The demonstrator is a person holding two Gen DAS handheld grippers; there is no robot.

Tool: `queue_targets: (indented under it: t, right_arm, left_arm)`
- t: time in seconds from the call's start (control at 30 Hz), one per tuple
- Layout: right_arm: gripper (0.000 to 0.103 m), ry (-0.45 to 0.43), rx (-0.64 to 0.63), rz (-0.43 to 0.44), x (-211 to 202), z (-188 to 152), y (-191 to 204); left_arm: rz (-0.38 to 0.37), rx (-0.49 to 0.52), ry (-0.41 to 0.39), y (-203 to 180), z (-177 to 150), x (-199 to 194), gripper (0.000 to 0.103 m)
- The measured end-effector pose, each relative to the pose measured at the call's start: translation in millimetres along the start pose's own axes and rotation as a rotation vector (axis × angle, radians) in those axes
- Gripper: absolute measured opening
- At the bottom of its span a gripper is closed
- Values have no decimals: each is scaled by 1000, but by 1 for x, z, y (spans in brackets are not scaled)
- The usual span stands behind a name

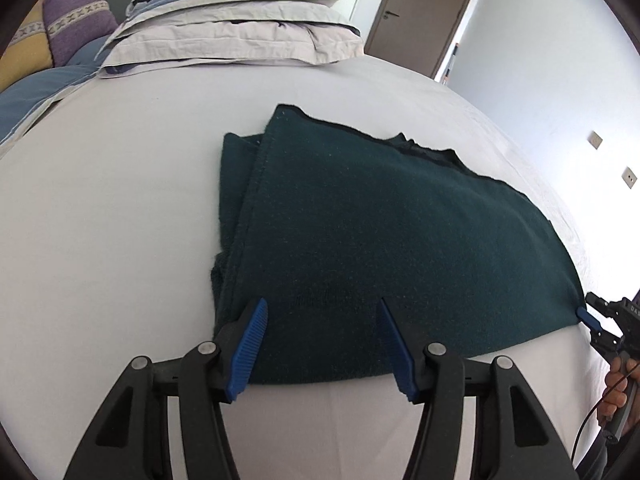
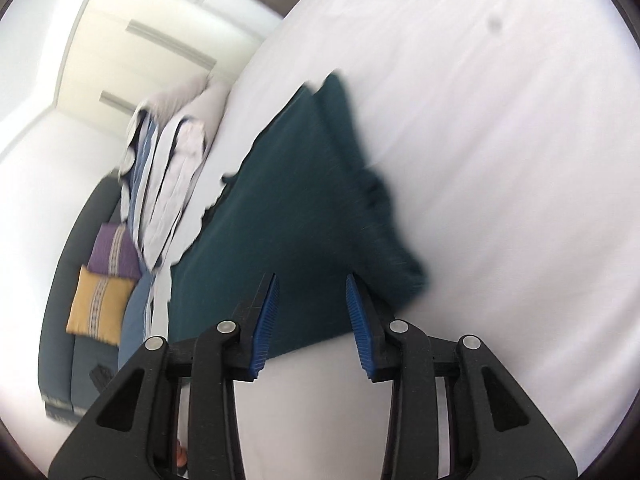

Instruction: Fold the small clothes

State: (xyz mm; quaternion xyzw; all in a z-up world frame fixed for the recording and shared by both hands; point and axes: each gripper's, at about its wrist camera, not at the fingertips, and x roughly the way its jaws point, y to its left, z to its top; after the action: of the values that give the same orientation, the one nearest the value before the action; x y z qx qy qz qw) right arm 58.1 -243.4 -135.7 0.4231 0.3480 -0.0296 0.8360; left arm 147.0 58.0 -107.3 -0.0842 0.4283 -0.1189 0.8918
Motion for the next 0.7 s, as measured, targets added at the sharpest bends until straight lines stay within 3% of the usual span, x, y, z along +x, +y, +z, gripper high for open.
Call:
queue_targets:
  t: [0.07,0.17,0.3,0.37,0.43,0.53,0.7]
  right_arm:
    - [37,-5,-9,22,-6,-2,9]
    - [37,67,-64,137,5,-16,46]
    - [37,207,-94,247,46,-44,89]
    - [37,286,-109,263,69,-60,101]
    - [37,348,-121,212,94,-78,104]
    - [34,344,-76,227,113,-86,96]
    - [34,252,-19,191,96,-64,68]
  left_arm:
    - [-23,-2,-14,-10,1,-6,60]
    - [-56,26,-9,-34,2,-5,61]
    - [-8,92,35,-58,-1,15,62]
    - [35,80,58,-52,-5,26,62]
    - [27,66,61,-45,-8,31,62]
    - [37,98,66,-46,-10,30,62]
    - [48,114,65,-46,-11,33,62]
